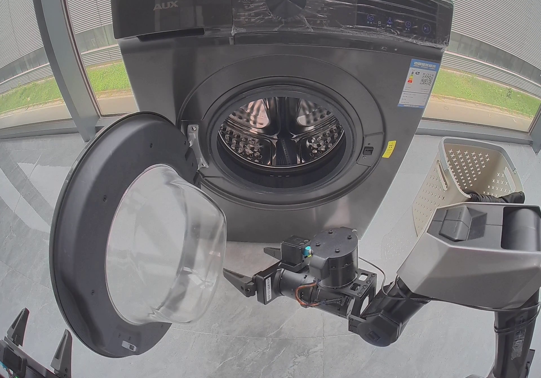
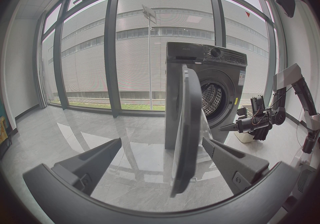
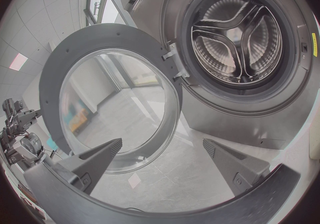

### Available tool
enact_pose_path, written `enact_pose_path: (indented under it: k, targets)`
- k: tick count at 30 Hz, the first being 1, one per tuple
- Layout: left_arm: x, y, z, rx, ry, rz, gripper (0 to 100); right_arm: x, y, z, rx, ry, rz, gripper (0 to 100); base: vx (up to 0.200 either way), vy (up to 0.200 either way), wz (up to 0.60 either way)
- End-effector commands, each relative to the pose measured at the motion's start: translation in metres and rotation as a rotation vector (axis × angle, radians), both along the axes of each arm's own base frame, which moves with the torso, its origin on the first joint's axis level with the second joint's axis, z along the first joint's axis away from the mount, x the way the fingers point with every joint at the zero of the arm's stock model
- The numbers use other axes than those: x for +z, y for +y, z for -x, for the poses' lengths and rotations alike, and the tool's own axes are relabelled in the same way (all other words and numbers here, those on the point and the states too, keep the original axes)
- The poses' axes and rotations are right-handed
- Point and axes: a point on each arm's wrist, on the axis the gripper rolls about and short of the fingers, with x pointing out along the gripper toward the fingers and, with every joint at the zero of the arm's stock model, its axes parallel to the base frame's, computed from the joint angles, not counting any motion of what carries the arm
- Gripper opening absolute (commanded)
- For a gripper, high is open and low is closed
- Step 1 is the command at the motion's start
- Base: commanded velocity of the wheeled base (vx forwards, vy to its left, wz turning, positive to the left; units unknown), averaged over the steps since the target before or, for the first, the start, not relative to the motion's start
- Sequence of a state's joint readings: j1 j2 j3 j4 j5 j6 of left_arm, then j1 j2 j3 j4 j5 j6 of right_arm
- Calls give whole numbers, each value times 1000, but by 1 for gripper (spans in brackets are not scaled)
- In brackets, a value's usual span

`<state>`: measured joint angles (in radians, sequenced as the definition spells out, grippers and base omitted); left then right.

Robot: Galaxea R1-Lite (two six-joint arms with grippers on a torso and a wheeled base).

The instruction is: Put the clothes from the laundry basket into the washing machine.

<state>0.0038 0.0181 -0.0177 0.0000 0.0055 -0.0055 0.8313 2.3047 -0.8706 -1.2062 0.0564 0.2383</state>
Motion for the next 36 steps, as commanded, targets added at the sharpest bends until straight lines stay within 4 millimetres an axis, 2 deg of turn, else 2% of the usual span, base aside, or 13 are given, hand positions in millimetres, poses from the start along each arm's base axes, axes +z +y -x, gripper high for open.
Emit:
enact_pose_path:
  k: [1, 7, 10, 16, 19, 23, 30, 36]
  targets:
    - [-5, 0, 0, 1, 0, 1, 100, 0, 0, -1, -2, 0, -3, 100, 0, 0, 0]
    - [-5, 0, 0, 1, 1, 1, 100, -2, 1, -2, -3, 1, -2, 100, 0, 0, 0]
    - [-5, 0, 0, 1, 0, 1, 100, 5, 13, -5, 12, -27, -46, 100, 0, 0, 0]
    - [-5, 0, 0, 1, 1, 1, 100, -2, 39, -21, 19, -4, -47, 100, 0, 0, 0]
    - [-5, 0, 0, 1, 0, 1, 100, 2, 53, -25, 2, -2, -54, 100, 0, 0, 0]
    - [-5, 0, 0, 1, 0, 1, 100, -6, 63, -31, -23, -10, -62, 100, 0, 0, 0]
    - [-5, 0, 0, 1, 0, 1, 100, -9, 68, -38, -59, -26, -71, 100, 0, 0, 0]
    - [-5, 0, 0, 1, 1, 1, 100, 14, 57, -40, -83, -49, -96, 100, 0, 0, 0]
